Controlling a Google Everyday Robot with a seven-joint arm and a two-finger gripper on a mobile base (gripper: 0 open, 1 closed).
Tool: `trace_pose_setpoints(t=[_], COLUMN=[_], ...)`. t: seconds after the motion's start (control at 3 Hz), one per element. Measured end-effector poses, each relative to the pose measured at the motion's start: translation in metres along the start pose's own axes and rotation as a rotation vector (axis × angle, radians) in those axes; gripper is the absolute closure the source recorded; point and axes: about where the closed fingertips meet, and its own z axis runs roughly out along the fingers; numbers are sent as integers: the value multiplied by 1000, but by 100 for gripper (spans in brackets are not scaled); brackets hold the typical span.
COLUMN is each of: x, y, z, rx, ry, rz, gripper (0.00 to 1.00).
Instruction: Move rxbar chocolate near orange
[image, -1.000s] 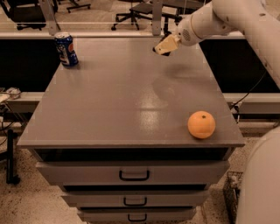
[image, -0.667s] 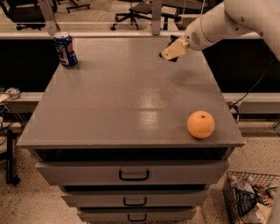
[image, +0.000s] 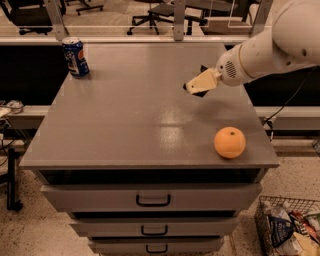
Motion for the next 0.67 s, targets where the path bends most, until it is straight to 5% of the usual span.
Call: trace_pose_setpoints(t=[0.67], x=[28], y=[33], z=[7], rx=[8], ry=[-12], rz=[124], gripper=[100])
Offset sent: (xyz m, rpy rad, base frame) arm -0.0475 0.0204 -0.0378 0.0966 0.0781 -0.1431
